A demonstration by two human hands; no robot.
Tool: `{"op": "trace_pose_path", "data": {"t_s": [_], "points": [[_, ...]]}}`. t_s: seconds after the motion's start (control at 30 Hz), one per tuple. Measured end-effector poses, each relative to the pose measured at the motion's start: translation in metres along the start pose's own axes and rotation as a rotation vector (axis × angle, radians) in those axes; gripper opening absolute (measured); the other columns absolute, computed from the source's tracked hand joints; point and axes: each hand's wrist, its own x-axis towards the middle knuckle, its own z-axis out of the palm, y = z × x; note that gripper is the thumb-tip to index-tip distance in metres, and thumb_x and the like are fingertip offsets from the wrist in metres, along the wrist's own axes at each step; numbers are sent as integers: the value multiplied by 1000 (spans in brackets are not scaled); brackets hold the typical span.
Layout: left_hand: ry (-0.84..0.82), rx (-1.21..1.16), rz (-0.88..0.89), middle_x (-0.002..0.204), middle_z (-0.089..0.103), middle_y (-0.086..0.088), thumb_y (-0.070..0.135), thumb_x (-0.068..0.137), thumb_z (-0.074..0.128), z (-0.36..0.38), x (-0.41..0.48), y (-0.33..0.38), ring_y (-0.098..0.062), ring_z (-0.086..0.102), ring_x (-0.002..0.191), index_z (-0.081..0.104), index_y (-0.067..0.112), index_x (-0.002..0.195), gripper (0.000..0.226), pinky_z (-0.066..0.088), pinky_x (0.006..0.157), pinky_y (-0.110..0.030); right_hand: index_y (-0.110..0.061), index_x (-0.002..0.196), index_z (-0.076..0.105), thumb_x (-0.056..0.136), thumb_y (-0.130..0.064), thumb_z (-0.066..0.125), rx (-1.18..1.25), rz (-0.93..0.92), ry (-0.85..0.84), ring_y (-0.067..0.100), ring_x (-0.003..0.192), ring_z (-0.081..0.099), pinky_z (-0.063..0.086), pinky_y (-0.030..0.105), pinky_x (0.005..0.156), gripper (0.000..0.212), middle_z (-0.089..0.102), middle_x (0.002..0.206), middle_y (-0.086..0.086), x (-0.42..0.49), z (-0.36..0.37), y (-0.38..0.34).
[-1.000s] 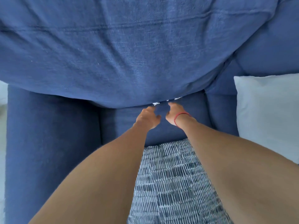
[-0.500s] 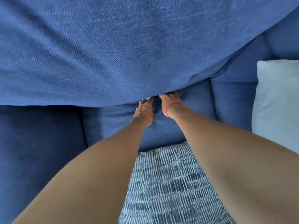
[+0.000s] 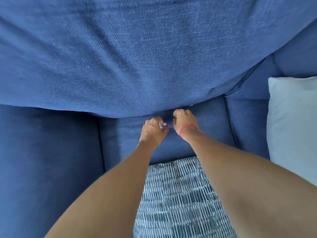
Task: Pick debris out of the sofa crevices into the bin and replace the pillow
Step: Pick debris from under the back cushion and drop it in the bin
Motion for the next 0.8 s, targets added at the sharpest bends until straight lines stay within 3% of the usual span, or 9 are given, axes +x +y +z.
{"op": "trace_pose_path", "data": {"t_s": [0.07,0.13,0.23,0.3,0.4,0.5,0.6,0.7,0.8], "points": [[60,-66,-65,85,65,-10,24,85,59,-7,-22,-8,-35,63,83,58,10,92,16,44,64,-29,-7,106,64,90,-3,49,74,12,21,35,108,60,50,37,86,23,67,112,16,-16,-3,-12],[81,-94,-98,80,58,-6,21,86,54,-15,-39,-17,-35,61,81,49,13,88,9,40,62,-29,-8,108,62,91,-6,49,122,-2,20,34,107,60,50,36,87,22,67,113,15,-27,-8,-26],[137,-173,-98,89,63,-11,17,88,54,-45,-61,-33,-34,61,83,46,11,106,21,46,70,-34,-13,121,56,92,-12,52,177,-79,27,33,111,56,48,36,90,30,64,118,14,-46,-17,-57],[154,-206,-103,98,65,-13,17,89,55,-73,-71,-45,-32,61,85,46,10,118,31,52,74,-37,-14,118,61,91,-12,55,175,-131,27,32,108,59,49,33,82,28,67,114,12,-58,-21,-83],[221,-255,-104,93,66,-11,13,89,54,-120,-89,-70,-27,59,77,60,10,100,14,51,65,-33,-9,98,70,90,-12,56,206,-206,11,33,96,64,54,35,79,16,72,100,13,-77,-21,-128],[332,-277,-37,84,64,-8,6,88,54,-170,-109,-99,-27,59,76,66,8,86,12,50,67,-33,-7,89,71,89,-12,58,199,-272,-6,34,88,66,56,41,81,14,73,93,14,-101,-14,-181],[509,-253,-7,80,49,-3,6,88,54,-220,-131,-140,-26,48,75,60,9,68,22,30,54,-19,-11,87,73,87,-13,58,145,-362,-19,32,89,67,57,38,81,15,73,94,11,-126,-2,-248],[647,-321,-129,87,53,-8,11,91,52,-265,-151,-192,-18,47,77,66,8,75,22,33,55,-11,-10,84,72,85,-9,56,120,-491,-35,32,89,66,57,37,81,17,73,94,10,-153,18,-321],[702,-340,-238,90,60,-18,10,89,51,-291,-178,-256,-21,49,78,66,2,82,19,37,67,-20,-5,84,69,86,-7,53,95,-590,-83,34,89,65,57,38,81,17,72,93,13,-181,52,-382]]}}
